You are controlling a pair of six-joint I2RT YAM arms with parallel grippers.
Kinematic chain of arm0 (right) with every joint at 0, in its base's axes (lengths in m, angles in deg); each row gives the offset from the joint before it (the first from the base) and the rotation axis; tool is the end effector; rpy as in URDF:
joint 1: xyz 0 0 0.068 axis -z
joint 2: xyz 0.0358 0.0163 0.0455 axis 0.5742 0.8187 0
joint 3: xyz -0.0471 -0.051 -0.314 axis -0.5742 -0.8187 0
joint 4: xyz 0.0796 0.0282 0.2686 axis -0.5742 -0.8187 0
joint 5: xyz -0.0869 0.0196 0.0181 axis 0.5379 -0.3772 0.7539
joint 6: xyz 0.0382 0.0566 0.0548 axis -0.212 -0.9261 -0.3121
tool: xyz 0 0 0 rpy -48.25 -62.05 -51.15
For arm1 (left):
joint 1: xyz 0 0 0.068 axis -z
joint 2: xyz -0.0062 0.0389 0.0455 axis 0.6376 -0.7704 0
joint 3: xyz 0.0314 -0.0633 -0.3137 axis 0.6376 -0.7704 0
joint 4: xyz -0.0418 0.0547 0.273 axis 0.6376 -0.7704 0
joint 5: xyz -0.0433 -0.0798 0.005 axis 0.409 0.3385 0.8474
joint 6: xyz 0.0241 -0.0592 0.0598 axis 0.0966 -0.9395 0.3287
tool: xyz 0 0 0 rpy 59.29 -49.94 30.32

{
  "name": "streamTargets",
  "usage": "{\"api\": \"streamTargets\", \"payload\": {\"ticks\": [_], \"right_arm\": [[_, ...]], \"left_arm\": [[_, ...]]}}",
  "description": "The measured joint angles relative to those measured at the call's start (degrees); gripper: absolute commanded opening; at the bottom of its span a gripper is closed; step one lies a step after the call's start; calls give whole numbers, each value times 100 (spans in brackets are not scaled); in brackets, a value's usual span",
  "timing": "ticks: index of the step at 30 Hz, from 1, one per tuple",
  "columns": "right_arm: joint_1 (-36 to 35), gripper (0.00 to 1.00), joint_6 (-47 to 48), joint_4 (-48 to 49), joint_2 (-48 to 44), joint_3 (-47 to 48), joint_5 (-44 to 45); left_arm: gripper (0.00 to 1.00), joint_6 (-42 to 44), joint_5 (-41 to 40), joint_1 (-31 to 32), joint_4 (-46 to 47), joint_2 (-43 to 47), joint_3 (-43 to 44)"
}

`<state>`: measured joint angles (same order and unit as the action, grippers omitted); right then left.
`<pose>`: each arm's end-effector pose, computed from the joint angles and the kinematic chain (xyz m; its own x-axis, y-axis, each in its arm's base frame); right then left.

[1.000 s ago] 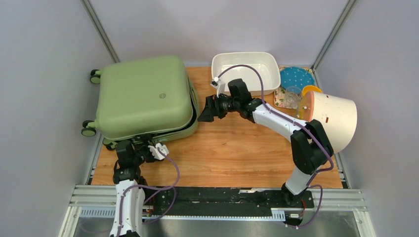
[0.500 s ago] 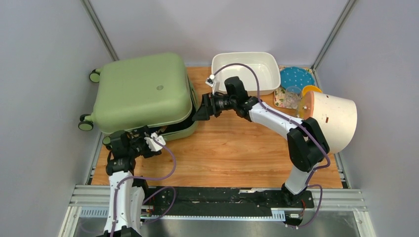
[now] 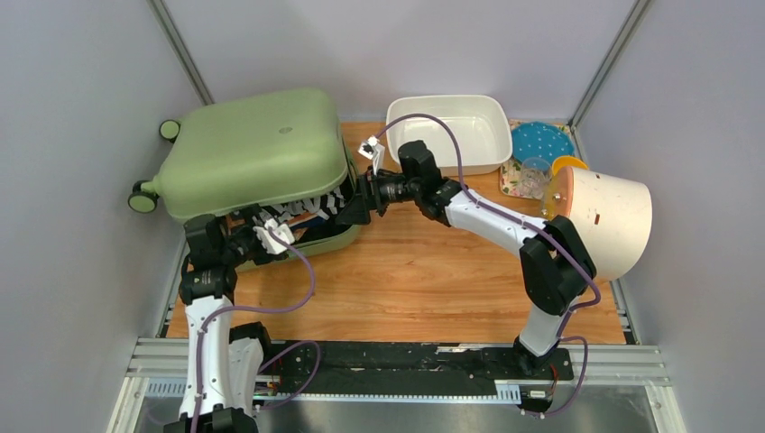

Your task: Open, take out, and arrange the luggage

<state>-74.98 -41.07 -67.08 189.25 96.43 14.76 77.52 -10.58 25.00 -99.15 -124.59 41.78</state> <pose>0.3195 0.3414 0.3143 -0.6574 -0.1710 -0.7339 -0.7532 0.1761 0.6337 0.1599 -0.0111 0.2623 0.1090 0.7489 -0.6536 0.6290 0.4572 0.6287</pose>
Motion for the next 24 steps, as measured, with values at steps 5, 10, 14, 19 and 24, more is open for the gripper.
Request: {"api": "streamTargets", "payload": {"ticks": [5, 10, 14, 19, 24], "right_arm": [[-20, 82, 466, -251, 0, 92, 221], [-149, 84, 1517, -852, -11, 116, 684], [-527, 86, 2649, -1283, -55, 116, 1198], [-1113, 87, 3978, -1742, -28, 297, 1633], [-1362, 88, 4765, -2048, 472, 1078, 1882]], "left_arm": [[89, -103, -44, -2, 704, -295, 603], [89, -179, -186, -2, 1390, -592, 802], [89, -280, -459, -2, 1836, -966, 872], [90, -516, -918, -2, 2496, -1508, 1082], [89, -831, -1314, -2, 3091, -2004, 1412]]}}
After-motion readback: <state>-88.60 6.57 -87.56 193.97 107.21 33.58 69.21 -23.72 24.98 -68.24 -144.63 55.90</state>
